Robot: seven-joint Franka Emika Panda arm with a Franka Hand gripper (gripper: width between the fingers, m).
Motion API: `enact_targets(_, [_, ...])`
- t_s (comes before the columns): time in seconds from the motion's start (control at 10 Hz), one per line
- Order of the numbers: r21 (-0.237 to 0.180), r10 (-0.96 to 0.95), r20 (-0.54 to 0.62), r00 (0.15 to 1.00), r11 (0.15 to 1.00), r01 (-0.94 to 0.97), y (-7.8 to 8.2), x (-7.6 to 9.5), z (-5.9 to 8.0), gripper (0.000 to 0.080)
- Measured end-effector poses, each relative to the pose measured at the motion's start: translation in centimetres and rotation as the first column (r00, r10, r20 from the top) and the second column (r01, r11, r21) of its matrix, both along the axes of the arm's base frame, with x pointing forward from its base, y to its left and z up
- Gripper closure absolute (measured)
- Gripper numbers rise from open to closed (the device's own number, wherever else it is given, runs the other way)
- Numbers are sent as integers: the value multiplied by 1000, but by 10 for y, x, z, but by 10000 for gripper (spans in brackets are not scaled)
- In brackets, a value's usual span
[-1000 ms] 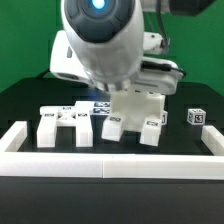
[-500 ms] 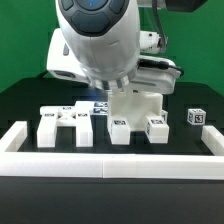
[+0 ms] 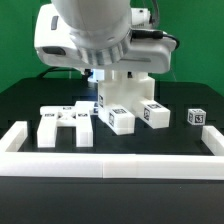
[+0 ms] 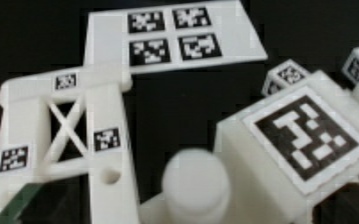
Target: Assemble chair
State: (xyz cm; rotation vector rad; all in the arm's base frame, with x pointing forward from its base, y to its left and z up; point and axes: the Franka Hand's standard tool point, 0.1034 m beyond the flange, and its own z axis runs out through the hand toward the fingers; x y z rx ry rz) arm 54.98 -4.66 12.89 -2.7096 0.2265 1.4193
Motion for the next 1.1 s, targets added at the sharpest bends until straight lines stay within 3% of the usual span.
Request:
enact_targets(0.1, [-4, 1, 21, 1000, 1000, -1, 0, 4, -4, 150])
enact_targets(0.2, [-27, 12, 173, 985, 1000, -7, 1, 23, -17, 150])
enact_targets(0.4, [-45, 16, 323, 946, 999, -2, 7, 27, -16, 150])
enact_targets(0.5, [-67, 33, 447, 894, 998, -3, 10, 41, -21, 150])
enact_targets(0.8, [-105, 59, 666, 744, 994, 15, 13, 54, -27, 150])
enact_targets(0.9, [-107, 60, 679, 732, 994, 18, 14, 46, -29, 150])
enact_targets(1.1, [-107, 59, 677, 733, 994, 19, 13, 45, -30, 150])
